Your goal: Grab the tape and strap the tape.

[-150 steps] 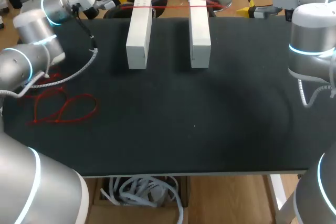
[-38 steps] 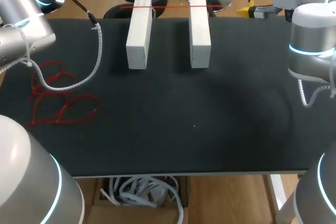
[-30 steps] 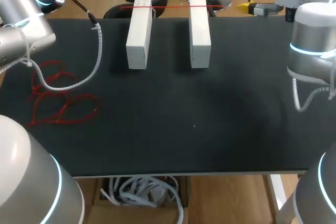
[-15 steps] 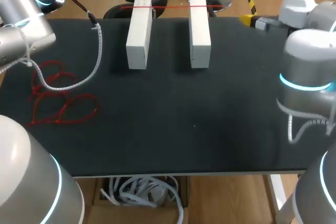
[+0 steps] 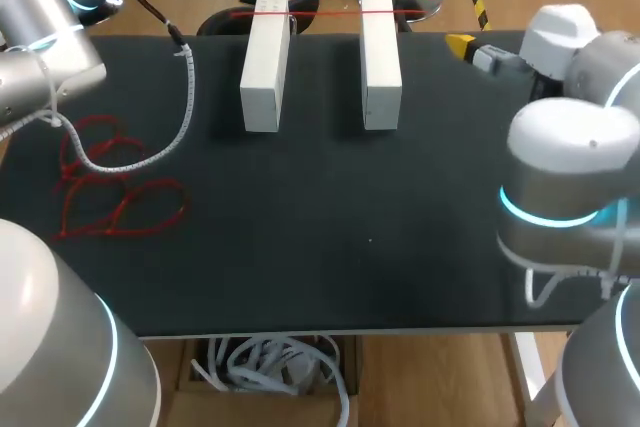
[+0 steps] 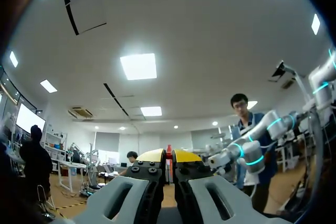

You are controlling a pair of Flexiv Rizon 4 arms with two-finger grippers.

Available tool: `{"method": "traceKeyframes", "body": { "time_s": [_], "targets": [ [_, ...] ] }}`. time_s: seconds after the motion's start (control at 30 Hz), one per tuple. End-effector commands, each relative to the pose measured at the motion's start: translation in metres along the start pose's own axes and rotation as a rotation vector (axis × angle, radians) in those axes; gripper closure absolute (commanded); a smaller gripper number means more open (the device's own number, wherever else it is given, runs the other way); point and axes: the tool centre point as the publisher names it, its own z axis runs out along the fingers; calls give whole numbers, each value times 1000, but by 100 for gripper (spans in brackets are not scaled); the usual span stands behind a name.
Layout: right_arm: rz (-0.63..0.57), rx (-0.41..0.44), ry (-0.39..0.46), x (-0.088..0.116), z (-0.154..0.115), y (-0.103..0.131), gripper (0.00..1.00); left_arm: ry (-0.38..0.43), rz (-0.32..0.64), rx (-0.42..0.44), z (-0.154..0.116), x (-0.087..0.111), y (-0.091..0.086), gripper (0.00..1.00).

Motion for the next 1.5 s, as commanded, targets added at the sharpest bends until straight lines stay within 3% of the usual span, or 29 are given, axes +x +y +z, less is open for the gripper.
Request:
{"method": "traceKeyframes", "body": {
  "time_s": [0.03,0.43,0.7,0.97,1.1,1.5],
  "targets": [
    [41,-143,-57,13,-10,-15,0,0,1,1,0,0,1,100],
    [521,-338,-145,10,-9,-19,0,0,1,1,0,0,1,100],
    [867,-495,-98,7,-12,-12,0,0,1,1,0,0,1,100],
    [1376,-530,-44,3,-5,-12,0,0,1,1,0,0,1,100],
    [1582,-514,26,3,-1,-12,0,0,1,1,0,0,1,100],
    [1905,-483,182,12,9,-4,0,0,1,1,0,0,1,100]
  ]
}}
